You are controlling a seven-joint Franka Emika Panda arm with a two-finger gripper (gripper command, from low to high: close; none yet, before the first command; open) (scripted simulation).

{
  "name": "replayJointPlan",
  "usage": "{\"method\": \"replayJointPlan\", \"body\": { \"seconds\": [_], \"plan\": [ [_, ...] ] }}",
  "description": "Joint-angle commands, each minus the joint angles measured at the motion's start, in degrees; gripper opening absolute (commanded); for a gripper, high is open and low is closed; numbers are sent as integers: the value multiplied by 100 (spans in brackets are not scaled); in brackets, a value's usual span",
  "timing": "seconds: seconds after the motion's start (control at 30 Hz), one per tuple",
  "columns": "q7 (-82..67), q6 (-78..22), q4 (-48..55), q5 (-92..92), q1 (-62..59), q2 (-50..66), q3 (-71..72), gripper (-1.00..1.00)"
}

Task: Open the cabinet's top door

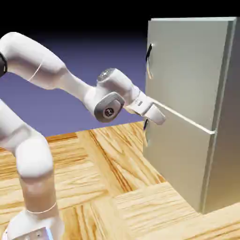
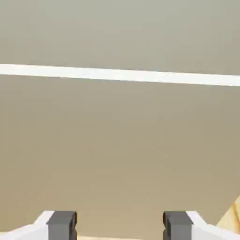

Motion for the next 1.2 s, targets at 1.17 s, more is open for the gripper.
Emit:
{"method": "replayJointPlan", "body": {
  "seconds": [1.17],
  "plan": [
    [8110,936,3324,8972,-4231,-1902,5546,0]
  ]
}}
